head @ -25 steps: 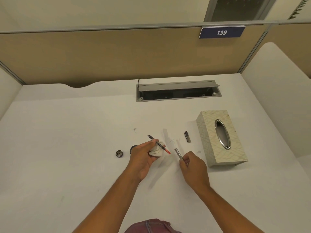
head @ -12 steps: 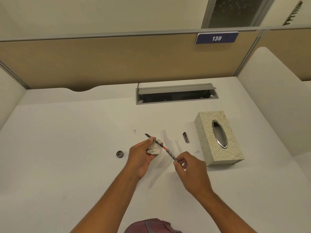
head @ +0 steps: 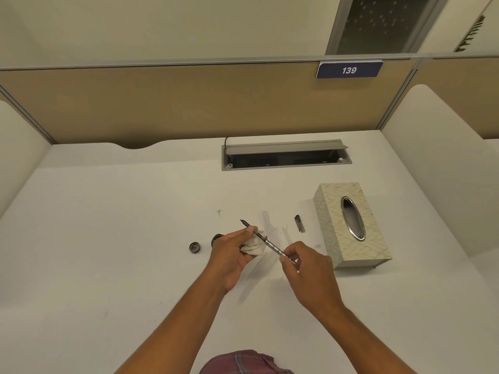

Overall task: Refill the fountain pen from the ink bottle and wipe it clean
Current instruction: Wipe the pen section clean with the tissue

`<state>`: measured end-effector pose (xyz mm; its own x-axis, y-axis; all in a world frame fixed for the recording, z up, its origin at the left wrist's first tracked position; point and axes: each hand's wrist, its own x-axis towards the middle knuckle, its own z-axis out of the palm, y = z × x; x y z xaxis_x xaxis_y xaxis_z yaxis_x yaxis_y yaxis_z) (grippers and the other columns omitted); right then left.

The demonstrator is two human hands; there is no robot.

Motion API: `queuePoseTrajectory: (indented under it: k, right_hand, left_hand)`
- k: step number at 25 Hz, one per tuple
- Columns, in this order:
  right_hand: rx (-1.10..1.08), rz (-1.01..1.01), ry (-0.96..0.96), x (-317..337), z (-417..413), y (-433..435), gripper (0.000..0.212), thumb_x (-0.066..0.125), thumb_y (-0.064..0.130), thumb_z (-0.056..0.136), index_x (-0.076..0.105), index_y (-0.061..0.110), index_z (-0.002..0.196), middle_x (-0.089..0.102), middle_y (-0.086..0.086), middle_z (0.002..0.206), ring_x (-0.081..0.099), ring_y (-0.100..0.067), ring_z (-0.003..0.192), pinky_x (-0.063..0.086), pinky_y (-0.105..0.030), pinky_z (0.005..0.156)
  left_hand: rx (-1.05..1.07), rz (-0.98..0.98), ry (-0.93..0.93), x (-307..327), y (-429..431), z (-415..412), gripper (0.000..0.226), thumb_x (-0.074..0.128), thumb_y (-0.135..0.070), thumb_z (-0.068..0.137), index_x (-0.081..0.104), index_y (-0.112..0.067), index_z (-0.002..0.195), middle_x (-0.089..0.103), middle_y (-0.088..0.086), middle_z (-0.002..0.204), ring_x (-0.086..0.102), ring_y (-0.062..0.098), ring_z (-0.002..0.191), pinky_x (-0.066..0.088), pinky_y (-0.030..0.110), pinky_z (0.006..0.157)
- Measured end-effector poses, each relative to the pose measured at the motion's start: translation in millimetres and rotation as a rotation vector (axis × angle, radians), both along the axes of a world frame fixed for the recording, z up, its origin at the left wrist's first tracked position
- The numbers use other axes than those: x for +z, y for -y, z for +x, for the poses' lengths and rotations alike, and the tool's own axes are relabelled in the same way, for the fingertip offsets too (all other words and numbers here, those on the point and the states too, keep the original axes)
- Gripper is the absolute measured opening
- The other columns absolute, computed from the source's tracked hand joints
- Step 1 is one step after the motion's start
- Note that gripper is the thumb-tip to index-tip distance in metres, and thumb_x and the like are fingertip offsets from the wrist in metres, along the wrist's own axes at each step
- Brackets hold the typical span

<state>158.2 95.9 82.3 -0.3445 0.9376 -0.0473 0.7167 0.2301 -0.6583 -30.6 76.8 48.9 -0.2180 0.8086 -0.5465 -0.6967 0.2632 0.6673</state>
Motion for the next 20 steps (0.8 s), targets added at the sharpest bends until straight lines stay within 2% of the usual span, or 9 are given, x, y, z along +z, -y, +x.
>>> queuePoseTrajectory:
  k: [2, 4, 7, 10, 13, 15, 17, 18, 20]
  right_hand:
    - [-0.003, 0.005, 0.005, 1, -2, 1, 0.004, 0.064, 0.033, 0.097, 0.064, 0.031, 0.093, 0.068, 0.017, 0.083, 0.061, -0.008, 0.073, 0.051, -0.044, 0.087]
    - [-0.007, 0.004, 0.016, 3, -4, 2, 0.006, 0.063, 0.034, 0.098, 0.064, 0.03, 0.094, 0.068, 0.017, 0.083, 0.061, -0.007, 0.072, 0.052, -0.044, 0.086]
    - [-0.004, 0.018, 0.036, 2, -7, 5, 0.01, 0.059, 0.035, 0.1, 0.065, 0.03, 0.096, 0.067, 0.018, 0.083, 0.061, -0.008, 0.072, 0.052, -0.043, 0.086]
    - [-0.01, 0.006, 0.023, 2, -11, 7, 0.013, 0.057, 0.036, 0.101, 0.067, 0.028, 0.101, 0.067, 0.016, 0.083, 0.064, -0.01, 0.074, 0.056, -0.044, 0.083]
    - [-0.025, -0.052, -0.01, 5, -12, 8, 0.024, 0.066, 0.04, 0.095, 0.063, 0.028, 0.116, 0.065, 0.014, 0.087, 0.063, -0.009, 0.078, 0.057, -0.037, 0.081]
    - [-0.032, -0.068, -0.017, 7, -12, 8, 0.019, 0.07, 0.034, 0.094, 0.061, 0.027, 0.11, 0.064, 0.015, 0.083, 0.064, -0.009, 0.075, 0.058, -0.035, 0.077]
    - [-0.032, -0.046, 0.01, 8, -12, 9, 0.007, 0.064, 0.033, 0.097, 0.061, 0.028, 0.1, 0.064, 0.015, 0.077, 0.064, -0.01, 0.071, 0.058, -0.038, 0.077]
    - [-0.036, -0.042, 0.023, 10, -13, 10, 0.009, 0.059, 0.036, 0.1, 0.062, 0.028, 0.098, 0.066, 0.014, 0.076, 0.064, -0.01, 0.07, 0.058, -0.04, 0.077]
    - [-0.041, -0.053, 0.041, 11, -14, 11, 0.025, 0.047, 0.042, 0.103, 0.066, 0.026, 0.098, 0.07, 0.01, 0.076, 0.066, -0.012, 0.069, 0.058, -0.044, 0.078]
  left_hand:
    - [-0.015, 0.004, -0.007, 1, 1, 2, 0.024, 0.063, -0.009, 0.104, 0.075, 0.009, 0.094, 0.055, 0.026, 0.104, 0.042, 0.025, 0.075, 0.038, 0.034, 0.076]
    - [-0.025, 0.002, 0.0, 3, 3, 4, 0.026, 0.063, -0.009, 0.103, 0.079, 0.008, 0.092, 0.049, 0.022, 0.102, 0.04, 0.021, 0.073, 0.034, 0.034, 0.076]
    - [-0.028, -0.013, 0.005, 5, 5, 10, 0.028, 0.063, -0.009, 0.103, 0.083, 0.003, 0.088, 0.049, 0.022, 0.107, 0.045, 0.026, 0.083, 0.036, 0.039, 0.086]
    - [-0.009, -0.034, 0.039, 5, 4, 14, 0.028, 0.063, -0.006, 0.102, 0.082, 0.003, 0.084, 0.065, 0.028, 0.103, 0.05, 0.036, 0.103, 0.037, 0.045, 0.096]
    - [0.008, -0.054, 0.019, 2, 4, 16, 0.023, 0.065, -0.006, 0.102, 0.081, 0.006, 0.092, 0.078, 0.026, 0.1, 0.055, 0.037, 0.107, 0.042, 0.048, 0.102]
    - [0.003, -0.052, 0.018, 1, 5, 16, 0.023, 0.065, -0.007, 0.102, 0.082, 0.005, 0.091, 0.077, 0.025, 0.102, 0.051, 0.036, 0.107, 0.04, 0.046, 0.098]
    - [-0.008, -0.043, 0.026, 2, 5, 17, 0.024, 0.065, -0.007, 0.102, 0.083, 0.002, 0.088, 0.07, 0.026, 0.105, 0.047, 0.036, 0.107, 0.038, 0.046, 0.096]
    - [-0.013, -0.033, 0.036, 3, 6, 18, 0.024, 0.065, -0.007, 0.101, 0.083, 0.002, 0.087, 0.065, 0.027, 0.107, 0.044, 0.036, 0.107, 0.036, 0.046, 0.095]
    - [-0.026, -0.015, 0.062, 4, 6, 18, 0.021, 0.069, -0.008, 0.097, 0.081, 0.002, 0.086, 0.055, 0.026, 0.111, 0.038, 0.035, 0.106, 0.034, 0.044, 0.092]
